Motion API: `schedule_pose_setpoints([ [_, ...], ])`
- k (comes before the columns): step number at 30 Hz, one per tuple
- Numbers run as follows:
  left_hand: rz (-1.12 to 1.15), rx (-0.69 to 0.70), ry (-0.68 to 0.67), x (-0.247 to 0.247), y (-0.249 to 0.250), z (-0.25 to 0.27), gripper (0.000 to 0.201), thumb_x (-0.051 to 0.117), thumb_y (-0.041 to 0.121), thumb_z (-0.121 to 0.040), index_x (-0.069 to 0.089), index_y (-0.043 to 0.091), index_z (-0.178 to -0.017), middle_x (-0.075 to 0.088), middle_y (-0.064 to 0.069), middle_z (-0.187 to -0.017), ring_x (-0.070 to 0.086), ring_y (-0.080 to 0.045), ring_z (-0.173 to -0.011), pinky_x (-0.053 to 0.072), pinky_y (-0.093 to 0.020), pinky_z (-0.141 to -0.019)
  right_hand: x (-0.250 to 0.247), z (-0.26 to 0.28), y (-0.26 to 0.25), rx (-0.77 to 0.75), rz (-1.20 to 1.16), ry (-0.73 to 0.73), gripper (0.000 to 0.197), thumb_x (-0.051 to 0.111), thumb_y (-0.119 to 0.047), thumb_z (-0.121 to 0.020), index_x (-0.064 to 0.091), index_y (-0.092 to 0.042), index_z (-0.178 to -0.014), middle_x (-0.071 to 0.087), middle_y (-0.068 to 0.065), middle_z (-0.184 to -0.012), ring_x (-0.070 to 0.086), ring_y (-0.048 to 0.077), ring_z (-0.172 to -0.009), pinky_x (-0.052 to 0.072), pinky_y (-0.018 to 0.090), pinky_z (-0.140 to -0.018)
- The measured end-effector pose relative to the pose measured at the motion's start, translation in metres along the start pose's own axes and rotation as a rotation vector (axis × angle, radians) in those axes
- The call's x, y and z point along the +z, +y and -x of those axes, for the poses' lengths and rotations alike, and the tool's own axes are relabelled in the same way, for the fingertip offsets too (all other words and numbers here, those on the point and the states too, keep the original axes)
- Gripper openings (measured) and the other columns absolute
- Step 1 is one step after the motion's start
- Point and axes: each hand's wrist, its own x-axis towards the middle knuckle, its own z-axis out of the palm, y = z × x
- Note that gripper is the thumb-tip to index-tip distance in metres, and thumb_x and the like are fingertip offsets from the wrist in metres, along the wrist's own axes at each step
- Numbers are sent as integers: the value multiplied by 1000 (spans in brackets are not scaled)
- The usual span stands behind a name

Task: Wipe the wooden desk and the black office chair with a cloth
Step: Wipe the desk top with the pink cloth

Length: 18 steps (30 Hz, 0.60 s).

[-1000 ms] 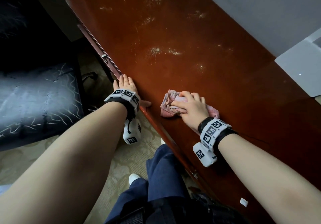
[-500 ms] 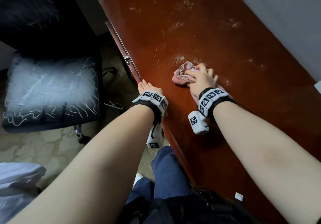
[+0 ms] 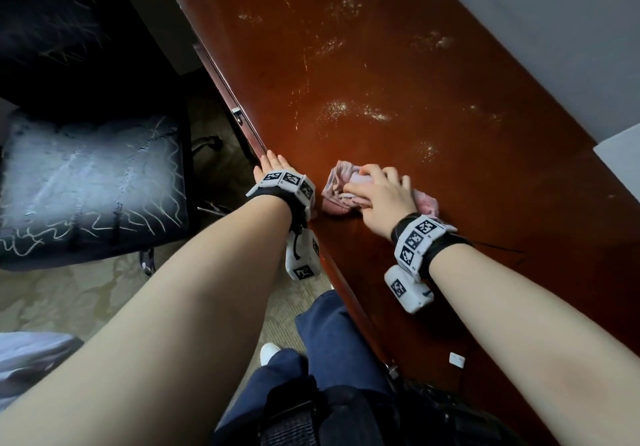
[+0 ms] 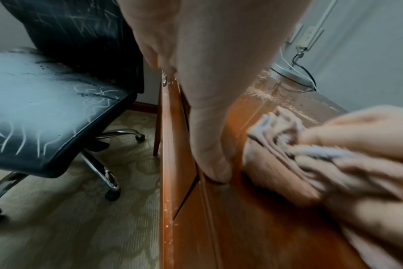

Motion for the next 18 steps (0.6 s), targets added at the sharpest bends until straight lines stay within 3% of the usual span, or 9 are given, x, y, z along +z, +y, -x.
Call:
schedule_pose_setpoints([
  [4, 111, 35, 37, 1, 6, -7, 76, 60, 29, -90, 20, 0, -147, 14, -18, -155, 13, -33, -143, 11, -44, -117, 2, 34, 25, 72, -35, 16, 46, 58, -16, -82, 59, -43, -119, 39, -7, -137, 34, 24, -116, 26, 38, -91],
  [8, 65, 182, 61, 9, 34, 7, 73, 60, 28, -90, 21, 1, -147, 18, -18, -154, 18, -33, -142, 15, -43, -115, 3, 59, 41, 151, -47, 23, 46, 59, -14, -82, 59, -40, -120, 39, -5, -137, 34, 24, -118, 26, 39, -94],
  [13, -49, 228, -72, 24, 54, 16, 122, 78, 48, -70, -1, -1, -149, -3, -17, -158, 1, -29, -146, 5, -39, -117, 10, 80, 51, 156, -42, 37, 46, 60, -15, -80, 61, -39, -119, 41, -4, -135, 35, 25, -116, 28, 40, -93],
  [18, -116, 326, -84, 11, 69, 4, 127, 82, 44, -67, -5, 3, -150, -11, -12, -158, -7, -26, -146, 1, -37, -118, 7, 63, 57, 187, -70, 44, 46, 59, -14, -79, 61, -40, -117, 41, -5, -133, 35, 25, -114, 28, 40, -94],
])
